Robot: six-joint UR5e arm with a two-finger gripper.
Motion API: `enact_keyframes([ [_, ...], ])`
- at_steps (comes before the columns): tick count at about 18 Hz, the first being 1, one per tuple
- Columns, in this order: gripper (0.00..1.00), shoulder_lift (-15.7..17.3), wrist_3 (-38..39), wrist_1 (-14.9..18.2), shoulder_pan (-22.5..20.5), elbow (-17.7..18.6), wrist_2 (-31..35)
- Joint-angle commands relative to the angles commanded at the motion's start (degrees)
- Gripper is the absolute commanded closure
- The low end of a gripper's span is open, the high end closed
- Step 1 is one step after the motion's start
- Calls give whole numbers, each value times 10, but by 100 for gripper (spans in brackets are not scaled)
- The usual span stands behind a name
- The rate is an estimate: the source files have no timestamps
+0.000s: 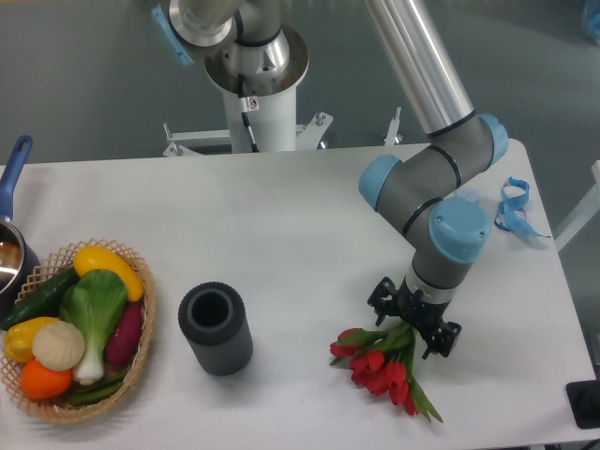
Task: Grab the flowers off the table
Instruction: 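Close the gripper around the red tulip stems, then lift the gripped tulip bunch up off the table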
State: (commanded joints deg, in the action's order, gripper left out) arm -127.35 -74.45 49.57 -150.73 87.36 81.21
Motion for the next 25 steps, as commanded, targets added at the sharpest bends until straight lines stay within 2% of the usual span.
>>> enact_keyframes([
  [4, 2, 0, 3, 0, 5, 4, 0],
  [5, 7, 0, 3, 0, 6, 7, 0],
  [6, 24, 1, 3, 0, 7, 7, 0],
  [7, 32, 1, 4, 0, 7, 7, 0],
  [9, 34, 1, 5, 0, 7, 6, 0],
  [12, 46, 2, 6, 0, 8, 6, 2],
  [15, 72, 4, 6, 0, 7, 6, 2],
  [19, 75, 11, 5, 1, 6, -1, -1],
  [21, 75, 25, 5, 1, 3, -1, -4],
  [24, 75, 55, 6, 2, 0, -1, -28],
  [25, 75, 81, 14, 2, -1, -1, -57],
])
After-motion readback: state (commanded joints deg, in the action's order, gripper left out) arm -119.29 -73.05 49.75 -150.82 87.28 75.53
